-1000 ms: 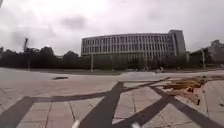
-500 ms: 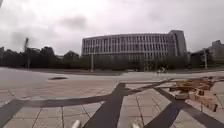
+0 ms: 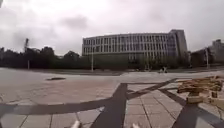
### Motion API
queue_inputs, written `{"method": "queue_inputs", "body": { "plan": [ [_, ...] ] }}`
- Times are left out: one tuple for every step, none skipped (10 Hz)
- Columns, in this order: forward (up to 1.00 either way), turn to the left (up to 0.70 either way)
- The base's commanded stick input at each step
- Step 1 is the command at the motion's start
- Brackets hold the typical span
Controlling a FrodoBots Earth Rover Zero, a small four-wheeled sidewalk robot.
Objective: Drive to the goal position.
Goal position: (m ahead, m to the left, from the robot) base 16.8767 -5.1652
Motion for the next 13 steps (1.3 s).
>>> {"method": "queue_inputs", "body": {
  "plan": [
    [0.70, 0.00],
    [0.70, 0.00],
    [0.70, 0.00],
    [0.70, 0.00],
    [0.70, 0.00],
    [0.70, 0.00],
    [0.70, 0.00],
    [0.70, 0.00],
    [0.70, 0.00],
    [0.70, 0.00],
    [0.70, 0.00],
    [0.70, 0.00],
    [0.70, 0.00]
  ]
}}
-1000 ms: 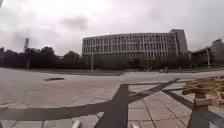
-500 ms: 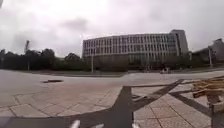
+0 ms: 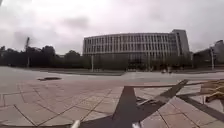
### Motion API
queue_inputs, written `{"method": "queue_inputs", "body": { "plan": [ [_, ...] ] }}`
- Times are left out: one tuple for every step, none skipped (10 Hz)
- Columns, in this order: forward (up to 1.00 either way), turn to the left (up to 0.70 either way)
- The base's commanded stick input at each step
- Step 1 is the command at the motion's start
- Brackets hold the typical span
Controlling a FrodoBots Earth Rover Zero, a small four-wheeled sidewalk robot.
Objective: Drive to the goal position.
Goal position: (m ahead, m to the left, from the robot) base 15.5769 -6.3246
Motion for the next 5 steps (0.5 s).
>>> {"method": "queue_inputs", "body": {
  "plan": [
    [0.70, 0.00],
    [0.70, 0.00],
    [0.70, 0.00],
    [0.70, 0.00],
    [0.70, 0.00]
  ]
}}
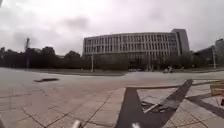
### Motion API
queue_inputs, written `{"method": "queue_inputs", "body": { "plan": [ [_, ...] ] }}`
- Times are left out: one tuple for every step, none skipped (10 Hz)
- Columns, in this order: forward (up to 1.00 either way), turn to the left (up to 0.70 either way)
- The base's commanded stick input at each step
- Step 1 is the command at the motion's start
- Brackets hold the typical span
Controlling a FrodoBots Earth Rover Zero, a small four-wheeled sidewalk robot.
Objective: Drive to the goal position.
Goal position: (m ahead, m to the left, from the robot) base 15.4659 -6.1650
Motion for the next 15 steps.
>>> {"method": "queue_inputs", "body": {
  "plan": [
    [0.70, 0.00],
    [0.70, 0.00],
    [0.70, -0.25],
    [0.70, -0.32],
    [0.70, -0.33],
    [0.70, -0.33],
    [0.70, -0.33],
    [0.70, -0.30],
    [0.70, -0.31],
    [0.70, -0.31],
    [0.70, -0.30],
    [0.70, -0.33],
    [0.70, -0.33],
    [0.70, -0.27],
    [0.70, -0.14]
  ]
}}
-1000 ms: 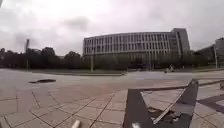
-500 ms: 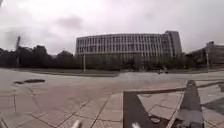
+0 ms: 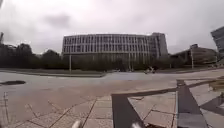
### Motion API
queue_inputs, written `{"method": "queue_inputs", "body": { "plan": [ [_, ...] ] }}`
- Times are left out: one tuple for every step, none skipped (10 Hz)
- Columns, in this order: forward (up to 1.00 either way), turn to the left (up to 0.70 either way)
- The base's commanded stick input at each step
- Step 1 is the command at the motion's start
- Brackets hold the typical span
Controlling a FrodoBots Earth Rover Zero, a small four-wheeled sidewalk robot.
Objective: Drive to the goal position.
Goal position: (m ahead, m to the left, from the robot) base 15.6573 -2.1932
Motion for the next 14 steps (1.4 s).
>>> {"method": "queue_inputs", "body": {
  "plan": [
    [0.70, -0.01],
    [0.70, 0.00],
    [0.70, 0.00],
    [0.70, 0.00],
    [0.70, 0.00],
    [0.70, 0.00],
    [0.70, 0.00],
    [0.70, 0.00],
    [0.70, 0.00],
    [0.70, 0.00],
    [0.70, 0.00],
    [0.70, 0.00],
    [0.70, 0.00],
    [0.70, 0.00]
  ]
}}
